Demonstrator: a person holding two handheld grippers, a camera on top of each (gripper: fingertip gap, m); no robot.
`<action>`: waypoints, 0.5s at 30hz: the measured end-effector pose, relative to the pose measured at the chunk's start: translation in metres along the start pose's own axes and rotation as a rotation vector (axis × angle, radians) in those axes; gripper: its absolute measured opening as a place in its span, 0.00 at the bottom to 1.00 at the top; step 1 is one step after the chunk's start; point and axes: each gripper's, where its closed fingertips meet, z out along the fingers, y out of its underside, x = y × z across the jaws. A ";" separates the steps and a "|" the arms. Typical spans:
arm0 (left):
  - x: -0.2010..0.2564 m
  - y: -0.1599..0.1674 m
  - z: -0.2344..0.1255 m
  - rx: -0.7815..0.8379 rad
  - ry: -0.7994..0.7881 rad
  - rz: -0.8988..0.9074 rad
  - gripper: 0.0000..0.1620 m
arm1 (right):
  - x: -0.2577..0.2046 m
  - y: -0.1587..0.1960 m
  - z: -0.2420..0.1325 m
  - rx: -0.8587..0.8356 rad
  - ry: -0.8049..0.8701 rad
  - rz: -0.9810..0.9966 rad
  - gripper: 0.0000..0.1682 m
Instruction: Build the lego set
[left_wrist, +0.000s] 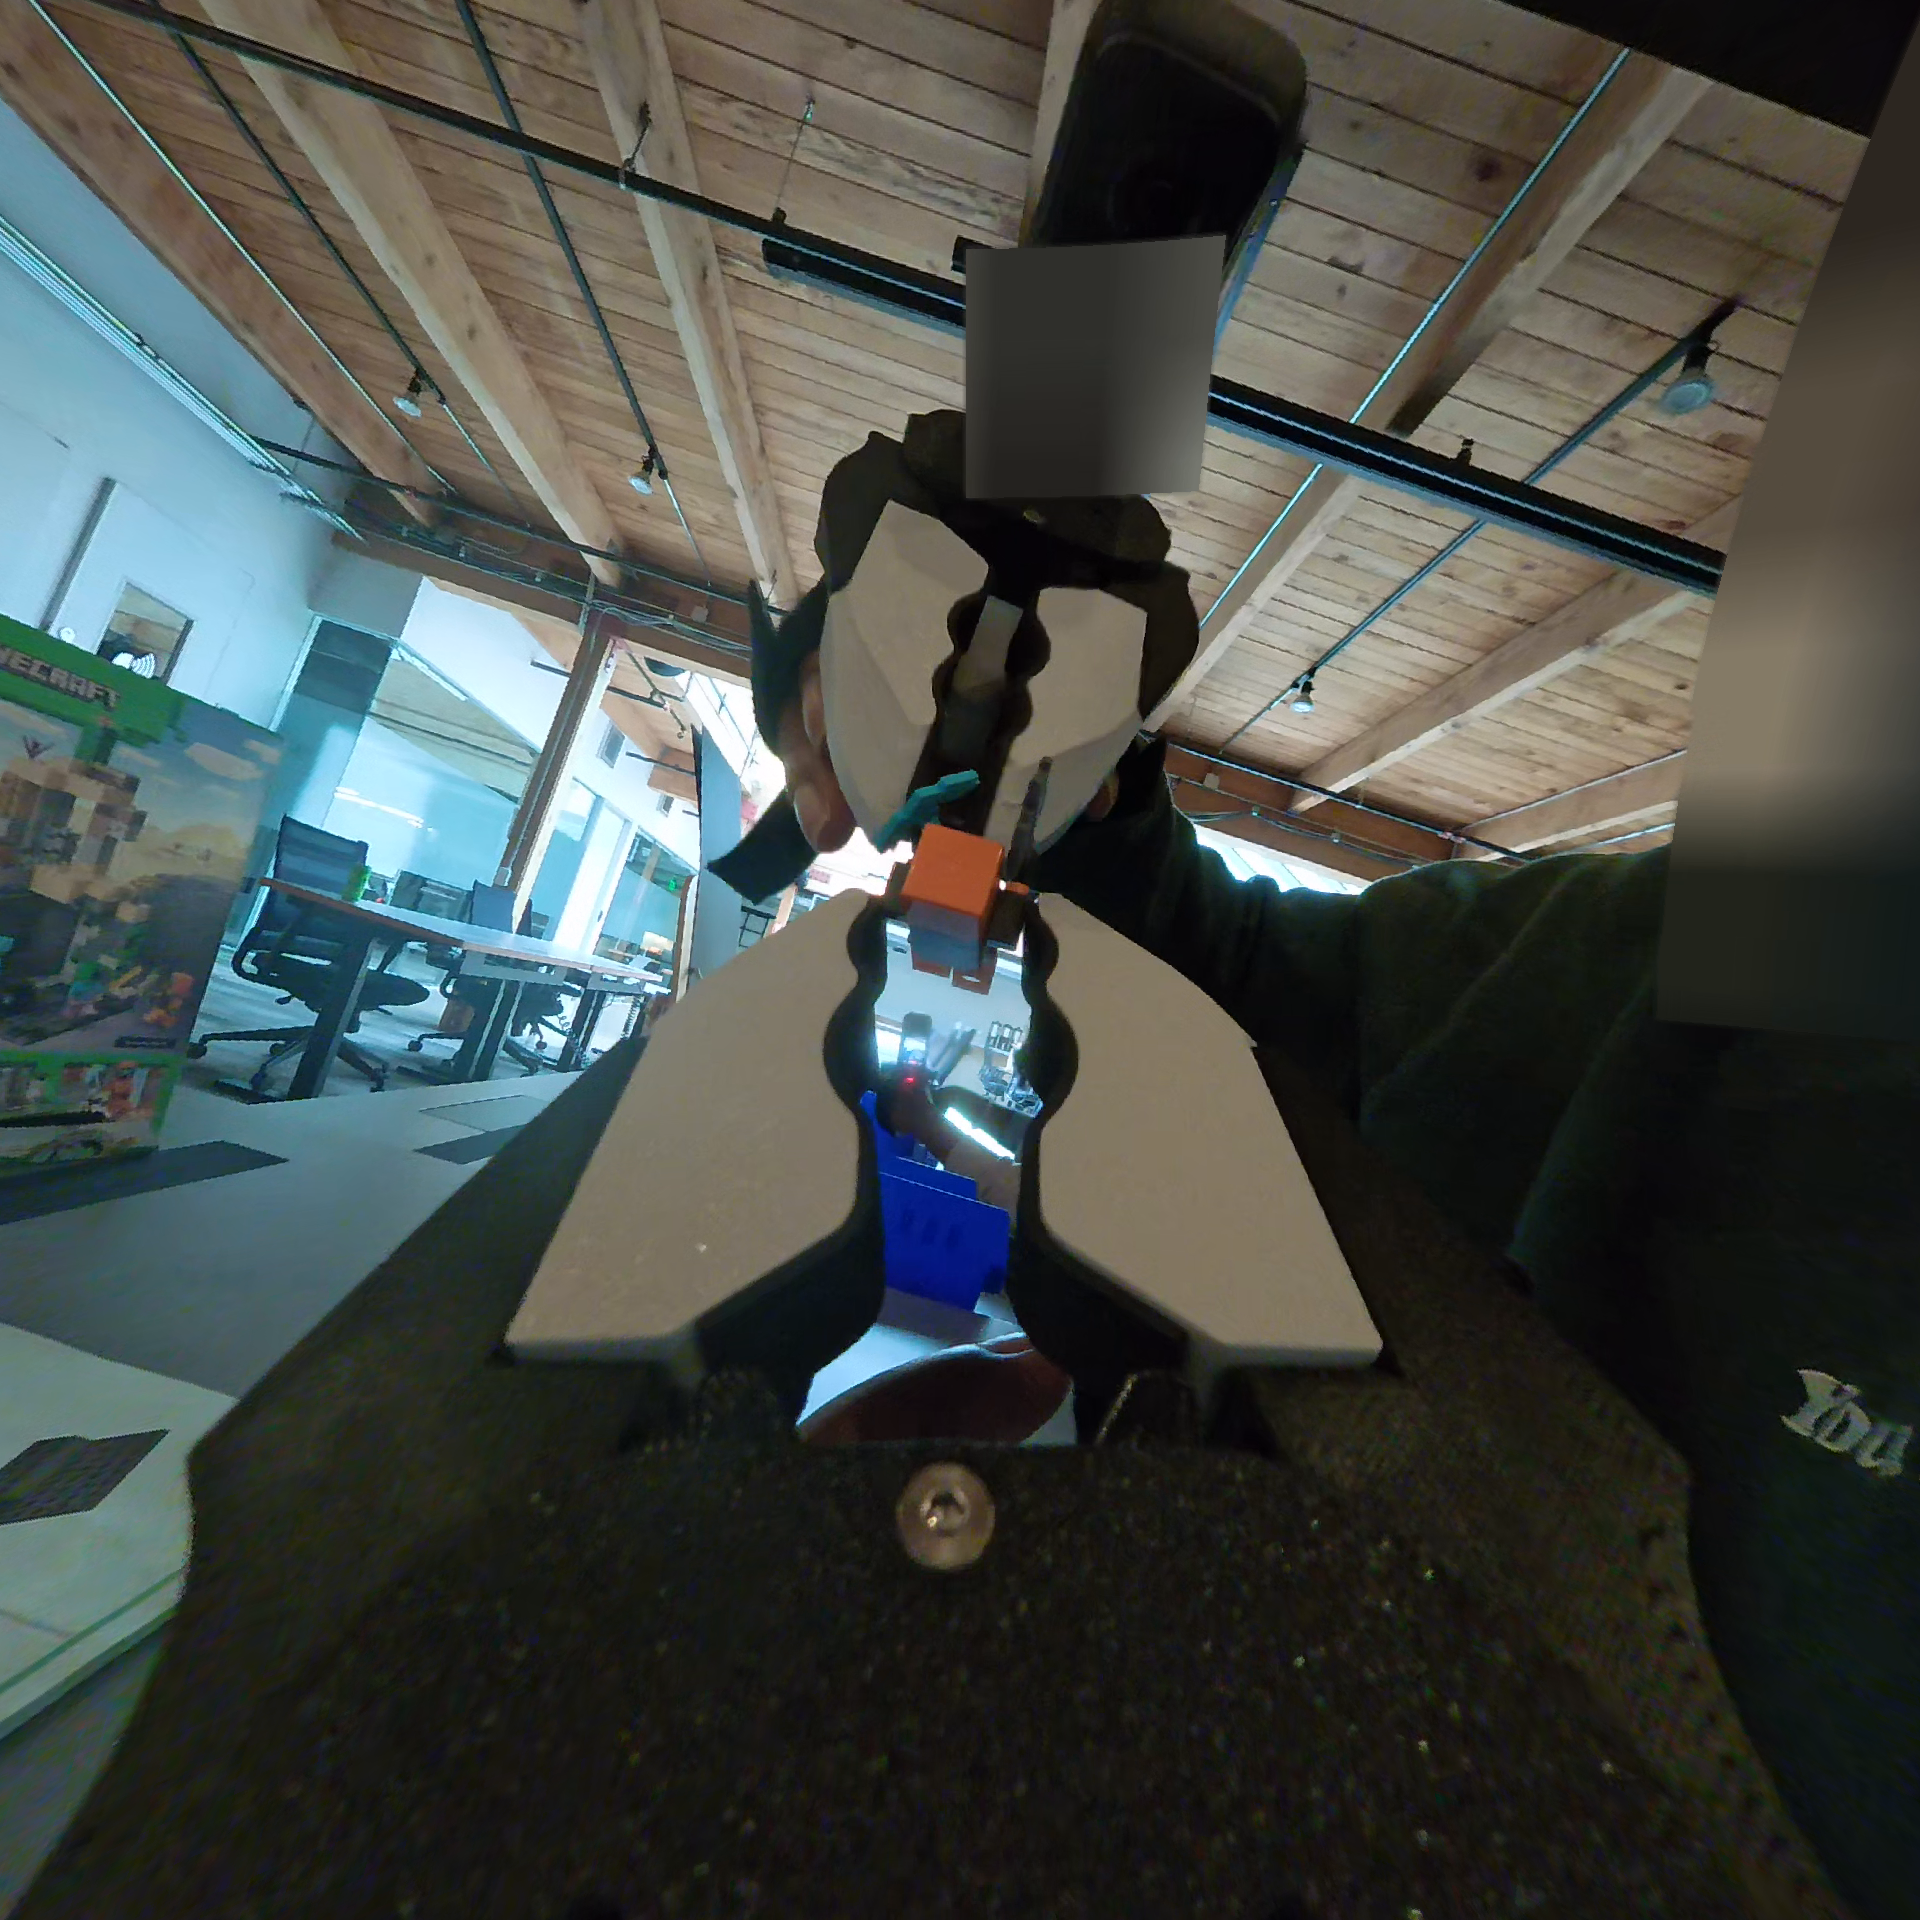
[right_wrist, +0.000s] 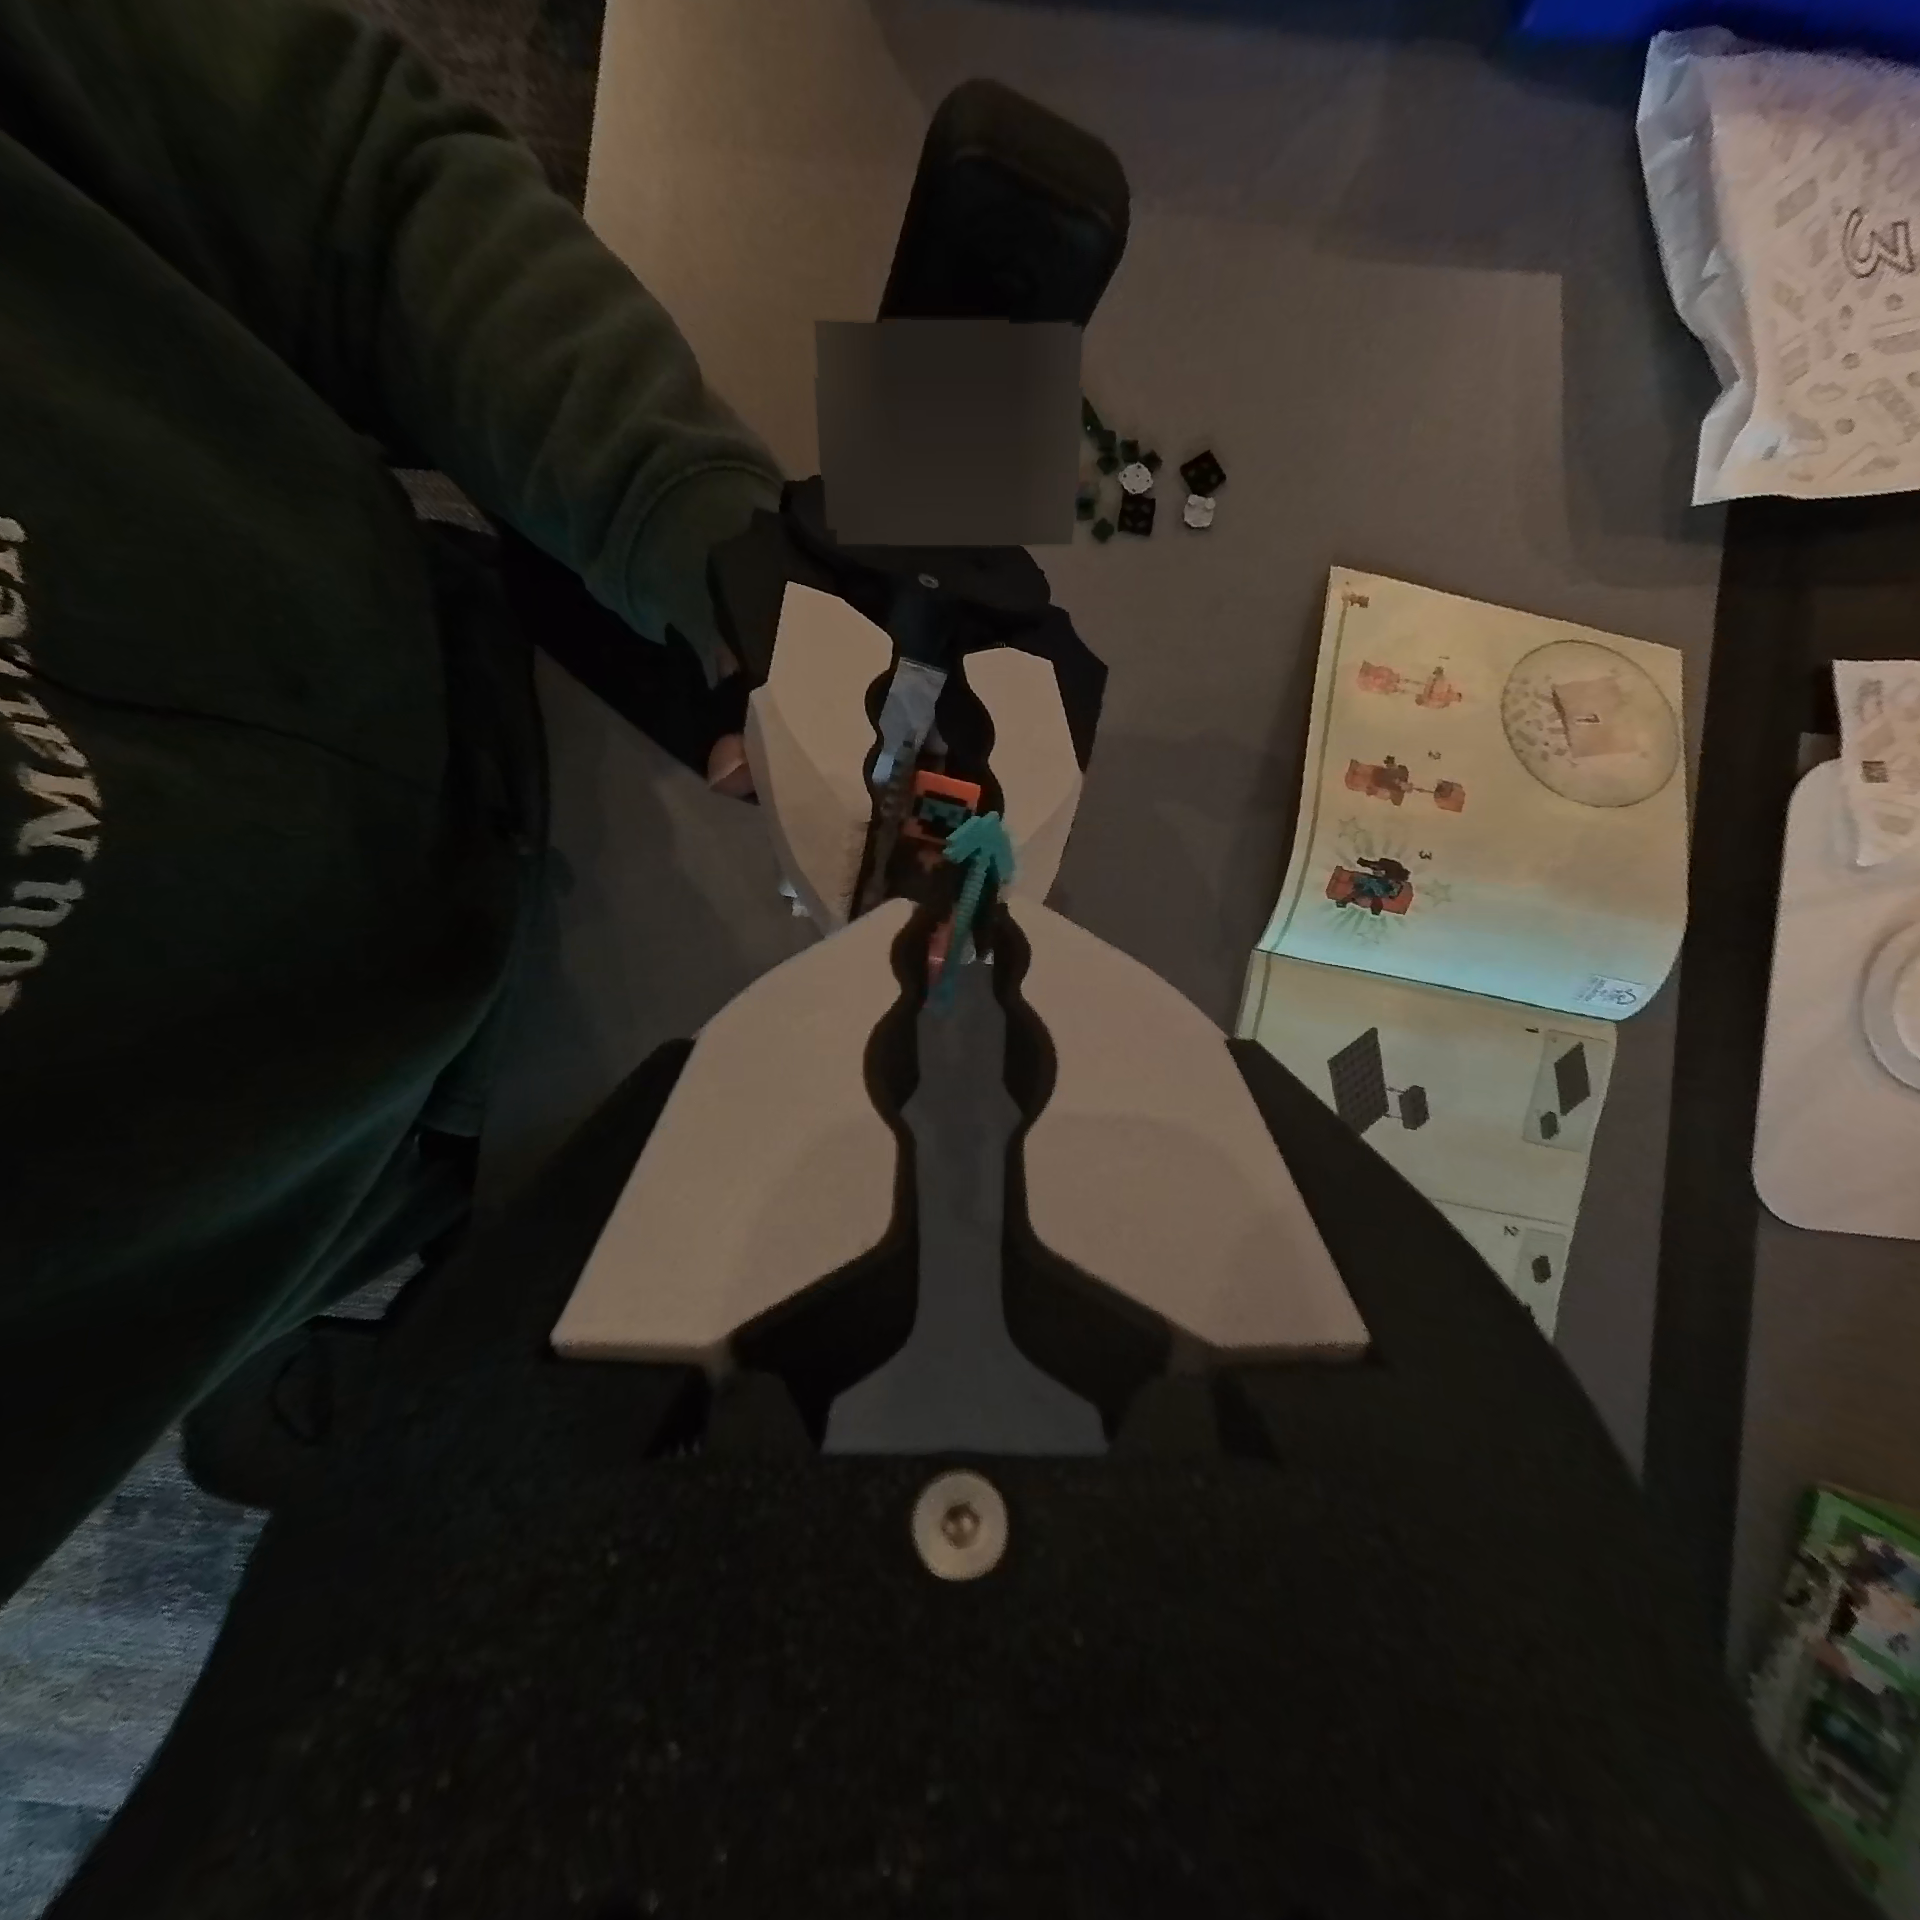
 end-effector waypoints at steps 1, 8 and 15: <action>0.000 0.000 0.000 -0.001 -0.001 0.000 0.15 | 0.000 0.000 0.000 0.001 -0.005 0.006 0.08; 0.002 0.004 -0.001 -0.023 0.016 0.007 0.16 | -0.010 -0.003 -0.010 0.108 -0.166 0.111 0.12; 0.011 0.017 0.000 -0.100 0.082 0.019 0.15 | -0.016 0.014 -0.007 0.269 -0.412 0.232 0.15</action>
